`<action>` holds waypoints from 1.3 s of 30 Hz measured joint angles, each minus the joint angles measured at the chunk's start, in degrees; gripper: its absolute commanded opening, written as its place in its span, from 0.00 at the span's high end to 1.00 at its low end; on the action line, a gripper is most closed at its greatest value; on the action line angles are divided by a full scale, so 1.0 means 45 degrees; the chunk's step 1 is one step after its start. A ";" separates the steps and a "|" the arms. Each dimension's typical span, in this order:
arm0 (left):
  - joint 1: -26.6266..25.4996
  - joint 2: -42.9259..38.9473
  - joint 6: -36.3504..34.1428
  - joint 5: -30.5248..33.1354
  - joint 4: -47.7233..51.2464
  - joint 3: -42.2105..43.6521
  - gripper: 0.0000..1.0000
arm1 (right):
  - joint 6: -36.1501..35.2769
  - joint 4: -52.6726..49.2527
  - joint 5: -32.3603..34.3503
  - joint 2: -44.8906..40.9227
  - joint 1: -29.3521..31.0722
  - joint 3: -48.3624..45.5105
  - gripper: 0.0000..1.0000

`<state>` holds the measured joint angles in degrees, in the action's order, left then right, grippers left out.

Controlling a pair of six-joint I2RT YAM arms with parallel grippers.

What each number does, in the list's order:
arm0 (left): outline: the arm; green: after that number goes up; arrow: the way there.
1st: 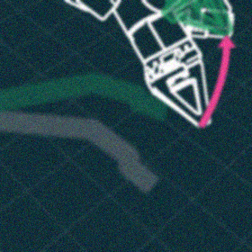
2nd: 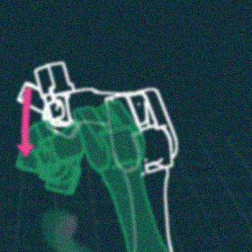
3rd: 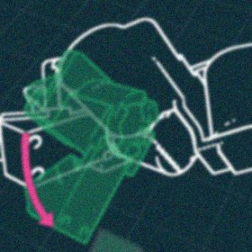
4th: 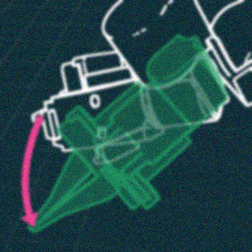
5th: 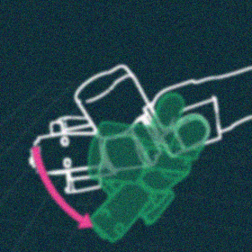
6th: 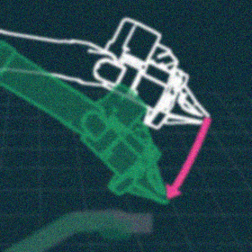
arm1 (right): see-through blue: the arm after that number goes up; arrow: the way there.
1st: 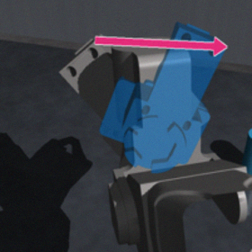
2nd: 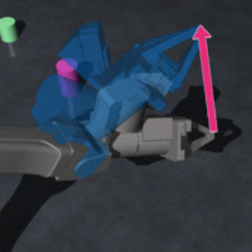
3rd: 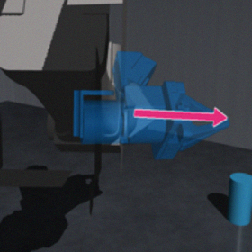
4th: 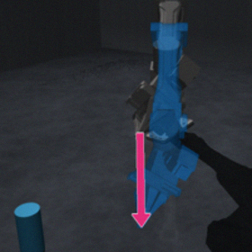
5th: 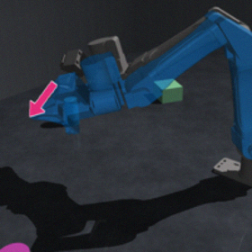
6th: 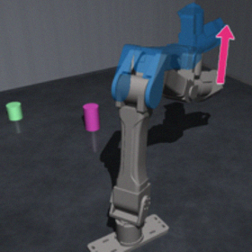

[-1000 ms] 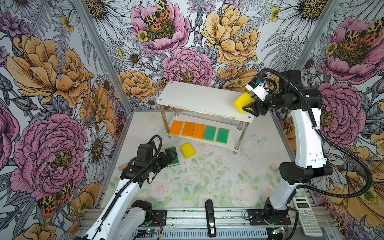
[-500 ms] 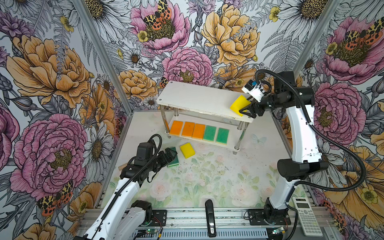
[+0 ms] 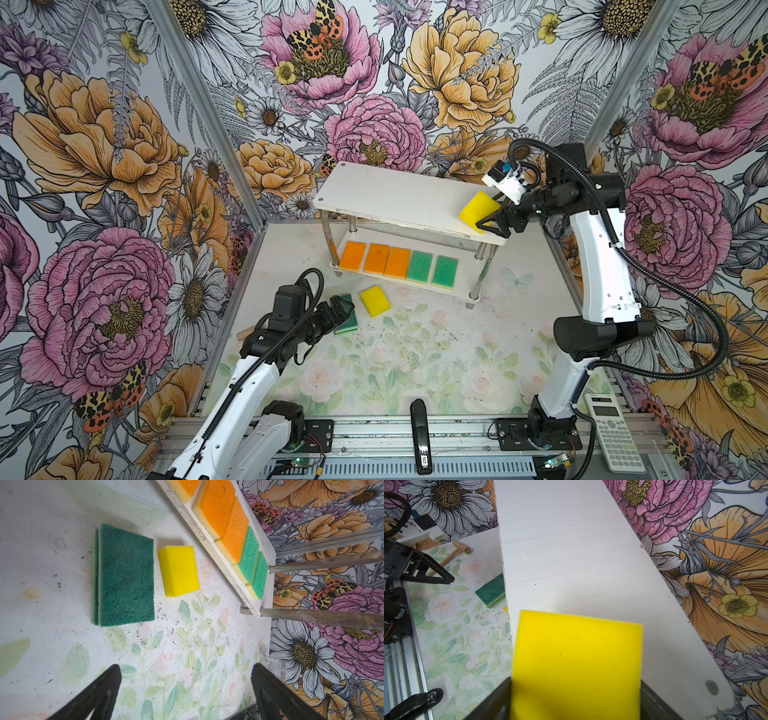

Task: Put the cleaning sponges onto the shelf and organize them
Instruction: 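Lower the yellow sponge onto the shelf top and open the right gripper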

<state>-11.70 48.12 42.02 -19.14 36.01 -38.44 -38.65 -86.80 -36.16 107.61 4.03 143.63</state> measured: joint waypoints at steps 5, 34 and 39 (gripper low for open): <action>0.0000 0.0000 0.0000 0.0005 0.0000 0.0000 0.01 | 0.0005 0.0005 -0.0034 0.0000 0.0000 0.0000 0.11; 0.0000 -0.0306 0.0000 0.0005 0.0005 0.0005 0.01 | 0.1268 0.1239 0.0593 -0.1030 0.0340 -0.1613 0.09; 0.0000 -0.0369 0.0000 0.0005 0.0000 0.0010 0.01 | 0.1744 0.2453 0.0787 -0.3094 0.0772 -0.4367 0.08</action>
<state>-11.70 46.46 42.02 -19.11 36.01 -38.39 -30.81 -75.77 -32.62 93.69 7.51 123.98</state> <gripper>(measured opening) 0.989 0.907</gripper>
